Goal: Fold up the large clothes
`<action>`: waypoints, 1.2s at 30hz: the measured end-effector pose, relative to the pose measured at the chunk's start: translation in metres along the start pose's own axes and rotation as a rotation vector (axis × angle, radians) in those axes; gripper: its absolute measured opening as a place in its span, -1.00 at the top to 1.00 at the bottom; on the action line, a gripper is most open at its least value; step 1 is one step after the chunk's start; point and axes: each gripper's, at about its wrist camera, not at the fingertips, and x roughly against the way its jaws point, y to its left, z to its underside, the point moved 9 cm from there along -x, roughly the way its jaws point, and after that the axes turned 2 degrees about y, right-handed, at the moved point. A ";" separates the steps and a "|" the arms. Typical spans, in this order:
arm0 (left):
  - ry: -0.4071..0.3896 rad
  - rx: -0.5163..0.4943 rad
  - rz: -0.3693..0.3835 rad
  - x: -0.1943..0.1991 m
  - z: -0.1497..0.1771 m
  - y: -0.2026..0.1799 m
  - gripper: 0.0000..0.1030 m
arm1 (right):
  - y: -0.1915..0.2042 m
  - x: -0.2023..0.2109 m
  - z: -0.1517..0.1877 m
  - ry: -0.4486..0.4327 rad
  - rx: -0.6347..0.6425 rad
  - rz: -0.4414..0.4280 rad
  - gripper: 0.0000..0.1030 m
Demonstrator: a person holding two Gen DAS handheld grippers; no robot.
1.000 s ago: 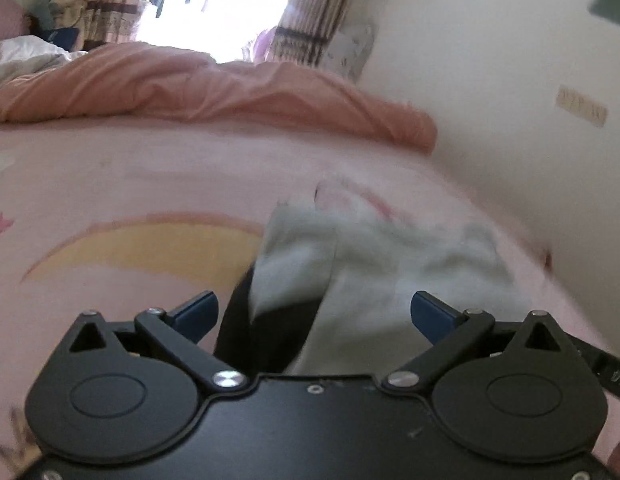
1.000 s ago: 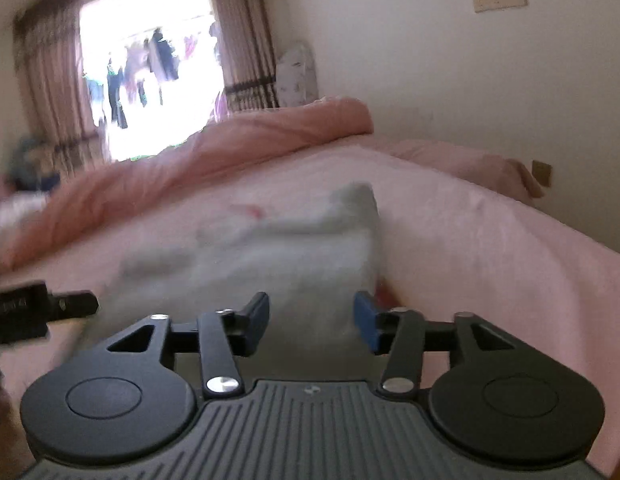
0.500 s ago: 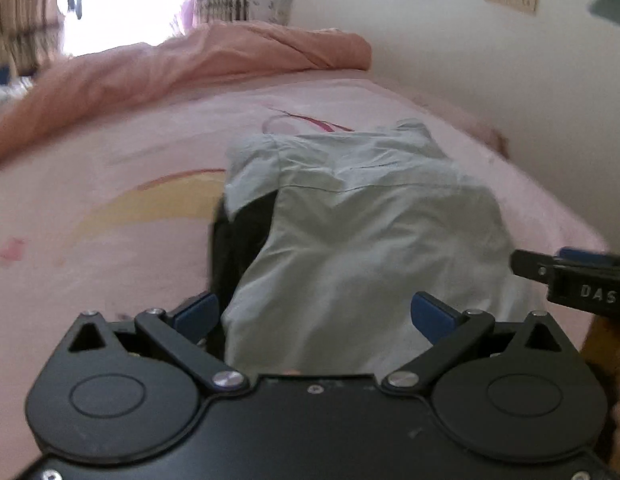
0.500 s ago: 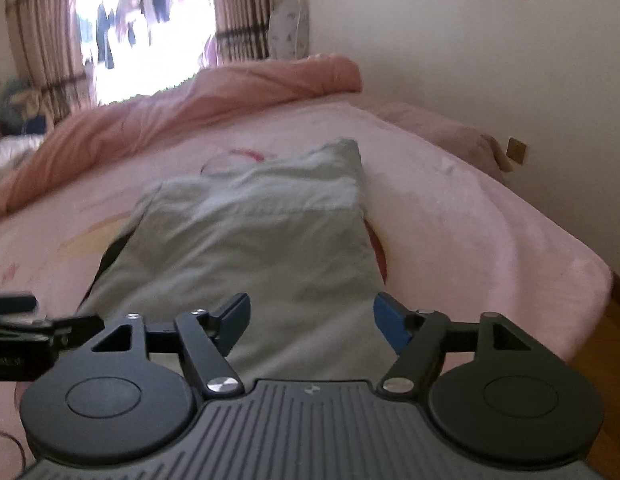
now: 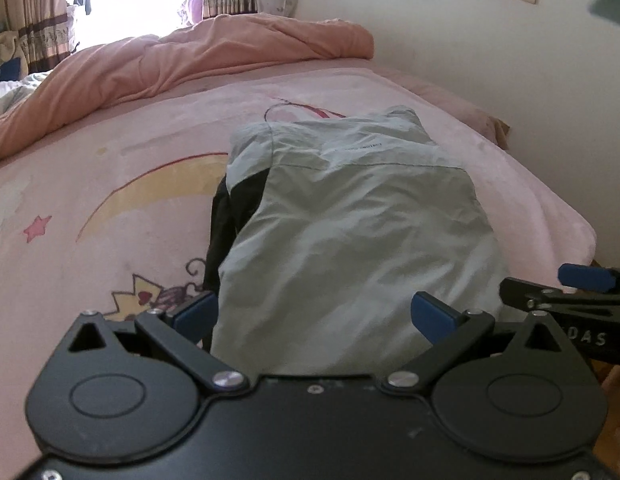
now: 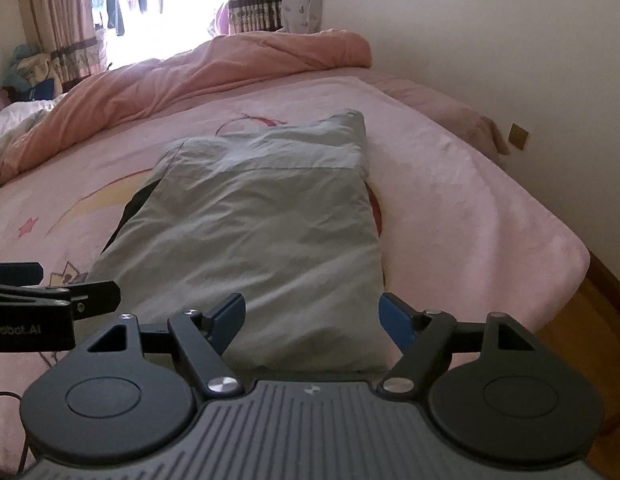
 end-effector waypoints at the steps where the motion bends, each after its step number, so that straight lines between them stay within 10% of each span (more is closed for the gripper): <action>1: -0.001 -0.001 0.002 0.001 0.001 -0.001 -1.00 | 0.000 -0.001 0.001 0.002 0.002 -0.002 -0.73; 36: 0.000 0.036 0.042 0.001 0.011 0.003 -1.00 | 0.009 -0.006 0.012 0.025 0.014 0.003 -0.73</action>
